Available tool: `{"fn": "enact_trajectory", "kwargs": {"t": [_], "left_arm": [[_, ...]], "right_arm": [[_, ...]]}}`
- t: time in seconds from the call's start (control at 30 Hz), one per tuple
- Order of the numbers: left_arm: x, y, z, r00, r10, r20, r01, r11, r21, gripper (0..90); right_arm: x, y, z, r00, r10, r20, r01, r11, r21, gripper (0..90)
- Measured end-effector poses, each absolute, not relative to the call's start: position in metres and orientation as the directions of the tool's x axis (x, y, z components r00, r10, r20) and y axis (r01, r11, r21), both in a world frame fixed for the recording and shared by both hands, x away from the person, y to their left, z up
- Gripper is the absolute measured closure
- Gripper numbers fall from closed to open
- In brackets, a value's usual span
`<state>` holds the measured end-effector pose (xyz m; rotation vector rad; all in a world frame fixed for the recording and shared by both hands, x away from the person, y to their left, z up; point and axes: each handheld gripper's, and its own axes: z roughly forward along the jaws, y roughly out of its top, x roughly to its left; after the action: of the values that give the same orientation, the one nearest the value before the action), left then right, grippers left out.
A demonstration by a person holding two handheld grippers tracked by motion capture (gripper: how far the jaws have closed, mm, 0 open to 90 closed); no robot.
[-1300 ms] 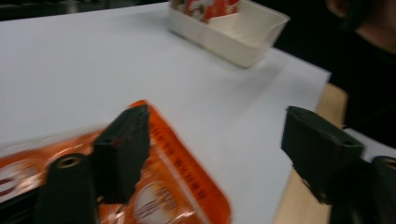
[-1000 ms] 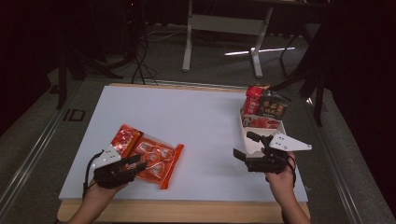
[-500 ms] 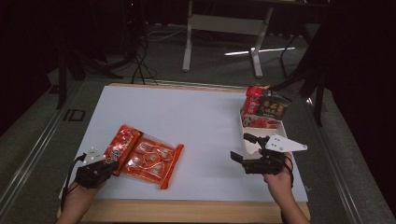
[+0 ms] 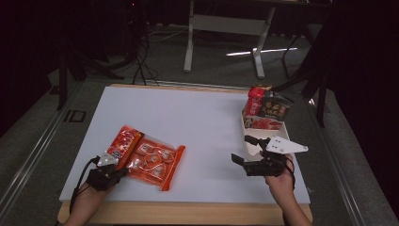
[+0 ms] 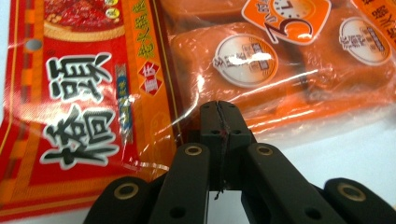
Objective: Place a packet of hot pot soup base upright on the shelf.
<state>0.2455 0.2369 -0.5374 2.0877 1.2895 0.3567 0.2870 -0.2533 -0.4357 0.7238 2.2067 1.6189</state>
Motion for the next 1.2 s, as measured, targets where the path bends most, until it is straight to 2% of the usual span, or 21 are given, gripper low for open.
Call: {"fn": "enact_trajectory", "kwargs": {"t": [0.23, 0.93, 1.2], "left_arm": [[0.248, 0.235, -0.538, 0.481, 0.873, -0.078, 0.679, -0.314, 0.664, 89.9], [0.307, 0.231, -0.537, 0.450, 0.893, -0.018, 0.672, -0.325, 0.666, 89.9], [0.332, 0.226, -0.537, 0.445, 0.894, -0.048, 0.675, -0.300, 0.674, 89.9]], "right_arm": [[0.287, -0.253, -0.437, -0.826, 0.561, 0.049, 0.218, 0.239, 0.946, 14.6], [0.287, -0.253, -0.435, -0.829, 0.556, 0.054, 0.216, 0.231, 0.948, 14.5], [0.286, -0.253, -0.435, -0.830, 0.555, 0.053, 0.216, 0.233, 0.948, 14.6]]}}
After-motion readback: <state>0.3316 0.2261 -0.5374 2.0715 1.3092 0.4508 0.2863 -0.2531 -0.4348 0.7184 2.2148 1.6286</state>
